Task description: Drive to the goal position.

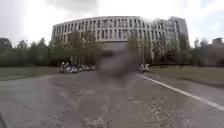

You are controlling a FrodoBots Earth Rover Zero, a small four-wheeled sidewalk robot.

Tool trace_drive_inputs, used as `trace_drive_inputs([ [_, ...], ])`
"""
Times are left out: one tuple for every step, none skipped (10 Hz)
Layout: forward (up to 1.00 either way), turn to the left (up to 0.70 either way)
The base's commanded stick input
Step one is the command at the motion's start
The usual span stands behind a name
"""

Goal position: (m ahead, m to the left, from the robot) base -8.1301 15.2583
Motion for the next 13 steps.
trace_drive_inputs([
  [0.00,0.70],
  [0.00,0.70],
  [0.00,0.70],
  [0.00,0.70],
  [0.00,0.70],
  [0.00,0.70],
  [0.00,0.70],
  [0.00,0.70],
  [0.00,0.70],
  [0.00,0.70],
  [0.00,0.70],
  [0.00,0.70],
  [0.00,0.70],
])
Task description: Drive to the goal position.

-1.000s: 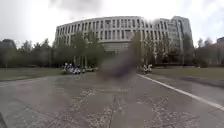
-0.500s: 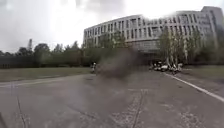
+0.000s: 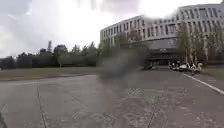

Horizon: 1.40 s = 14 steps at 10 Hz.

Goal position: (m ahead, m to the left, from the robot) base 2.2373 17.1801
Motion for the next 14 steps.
trace_drive_inputs([
  [0.00,0.70],
  [0.00,0.70],
  [0.00,0.70],
  [0.00,0.70],
  [0.00,0.70],
  [0.00,0.70],
  [0.00,0.70],
  [0.00,0.70],
  [0.00,0.70],
  [0.00,0.70],
  [0.00,0.70],
  [0.00,0.70],
  [0.00,0.70],
  [0.00,0.70],
])
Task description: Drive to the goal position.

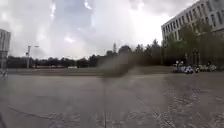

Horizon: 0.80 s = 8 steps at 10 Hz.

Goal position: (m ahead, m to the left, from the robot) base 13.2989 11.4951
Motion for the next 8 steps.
trace_drive_inputs([
  [0.00,0.70],
  [0.00,0.70],
  [0.00,0.70],
  [0.00,0.70],
  [0.00,0.70],
  [0.00,0.70],
  [0.00,0.70],
  [0.00,0.70],
])
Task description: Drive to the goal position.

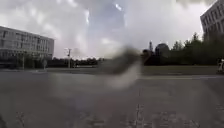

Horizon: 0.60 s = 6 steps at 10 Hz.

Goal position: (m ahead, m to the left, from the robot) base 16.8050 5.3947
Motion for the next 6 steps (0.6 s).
trace_drive_inputs([
  [0.00,0.70],
  [0.00,0.56],
  [0.06,0.05],
  [0.34,0.00],
  [0.70,0.00],
  [0.70,0.00],
])
